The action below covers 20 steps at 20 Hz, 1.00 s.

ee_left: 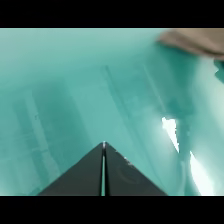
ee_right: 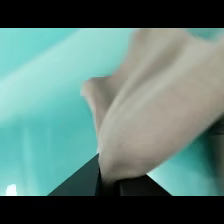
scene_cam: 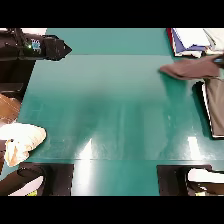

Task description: Fold the shirts.

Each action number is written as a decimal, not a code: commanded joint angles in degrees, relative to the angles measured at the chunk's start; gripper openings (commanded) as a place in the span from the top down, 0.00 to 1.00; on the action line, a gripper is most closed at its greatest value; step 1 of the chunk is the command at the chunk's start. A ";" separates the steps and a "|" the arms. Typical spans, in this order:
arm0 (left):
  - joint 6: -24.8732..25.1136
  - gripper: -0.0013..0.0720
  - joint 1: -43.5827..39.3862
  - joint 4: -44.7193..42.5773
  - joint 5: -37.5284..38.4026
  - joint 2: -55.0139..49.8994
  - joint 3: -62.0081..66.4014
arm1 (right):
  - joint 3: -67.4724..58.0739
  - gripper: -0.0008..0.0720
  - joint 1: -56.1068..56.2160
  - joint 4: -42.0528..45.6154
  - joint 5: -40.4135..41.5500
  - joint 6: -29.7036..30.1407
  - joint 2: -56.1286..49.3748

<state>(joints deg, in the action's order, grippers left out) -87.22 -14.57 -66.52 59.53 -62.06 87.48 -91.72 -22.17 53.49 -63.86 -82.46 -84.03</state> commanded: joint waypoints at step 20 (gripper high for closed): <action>-1.25 0.95 -0.15 0.13 0.26 0.04 0.00 | -13.60 0.96 -12.37 2.25 -0.31 1.86 3.48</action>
<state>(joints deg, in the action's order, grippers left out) -88.53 -14.70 -66.37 59.18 -62.06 87.48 -102.78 -33.74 53.04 -58.04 -79.88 -80.84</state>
